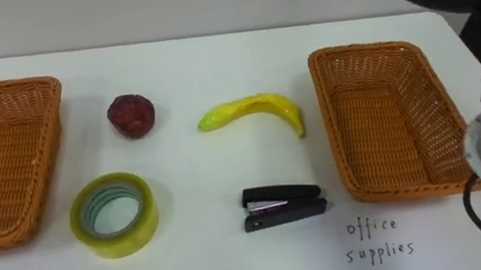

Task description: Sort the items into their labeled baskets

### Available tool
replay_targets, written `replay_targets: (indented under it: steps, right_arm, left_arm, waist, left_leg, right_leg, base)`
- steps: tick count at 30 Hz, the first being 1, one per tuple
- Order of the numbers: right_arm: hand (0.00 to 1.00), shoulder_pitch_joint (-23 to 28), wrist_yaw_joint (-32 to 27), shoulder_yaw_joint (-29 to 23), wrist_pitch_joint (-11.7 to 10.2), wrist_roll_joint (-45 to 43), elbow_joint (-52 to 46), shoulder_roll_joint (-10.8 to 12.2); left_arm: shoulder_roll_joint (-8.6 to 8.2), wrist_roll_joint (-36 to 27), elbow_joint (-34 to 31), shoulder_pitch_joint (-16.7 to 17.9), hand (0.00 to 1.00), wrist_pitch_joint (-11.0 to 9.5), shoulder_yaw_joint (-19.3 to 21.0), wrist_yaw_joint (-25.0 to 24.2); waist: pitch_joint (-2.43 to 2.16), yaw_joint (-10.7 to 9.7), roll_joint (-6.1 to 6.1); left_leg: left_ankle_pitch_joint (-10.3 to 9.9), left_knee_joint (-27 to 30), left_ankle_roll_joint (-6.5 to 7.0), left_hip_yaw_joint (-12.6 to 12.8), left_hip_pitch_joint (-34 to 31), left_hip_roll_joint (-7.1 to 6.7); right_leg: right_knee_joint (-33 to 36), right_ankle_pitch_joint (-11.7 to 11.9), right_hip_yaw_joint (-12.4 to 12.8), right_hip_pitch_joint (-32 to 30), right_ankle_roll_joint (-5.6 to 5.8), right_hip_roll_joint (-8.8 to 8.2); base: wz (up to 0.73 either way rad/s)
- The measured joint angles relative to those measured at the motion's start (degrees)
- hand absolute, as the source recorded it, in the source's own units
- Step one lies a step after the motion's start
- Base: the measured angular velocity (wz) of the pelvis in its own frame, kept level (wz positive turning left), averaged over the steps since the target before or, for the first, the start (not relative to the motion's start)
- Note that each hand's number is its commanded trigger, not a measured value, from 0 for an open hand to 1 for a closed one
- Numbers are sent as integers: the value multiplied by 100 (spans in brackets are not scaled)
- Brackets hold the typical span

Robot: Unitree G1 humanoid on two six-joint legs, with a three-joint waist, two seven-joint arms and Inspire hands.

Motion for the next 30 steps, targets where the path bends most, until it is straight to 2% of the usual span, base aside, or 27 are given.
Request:
replay_targets:
  steps: [6,13,21,30]
  right_arm:
    - [0,0,565,75,19,-261,30,-7]
    - [0,0,1310,288,183,-382,34,-19]
    - [0,1,1742,397,285,-443,34,-30]
    - [0,1,2587,402,325,-505,297,-307]
  left_arm:
    - [52,7,53,-128,0,-28,4,-3]
    - [71,8,50,-153,0,-28,1,-8]
    - [98,-5,46,-171,0,-28,0,-8]
    - [109,329,-2,-231,0,-83,3,-46]
  waist:
    - [21,69,-63]
    - [5,75,-100]
    - [-7,71,-116]
    - [-8,81,-115]
  left_leg:
    - [2,-21,0,-15,15,2]
    - [2,-29,0,-45,32,2]
    - [2,-33,0,-92,32,0]
    - [2,-33,0,-84,27,0]
  right_leg:
    - [2,0,-19,23,0,-4]
    - [-1,1,-74,52,0,-8]
    - [-11,1,-126,66,1,-8]
    - [-9,1,-108,66,0,-10]
  base:
    - [0]
    - [1]
    - [2]
    - [0]
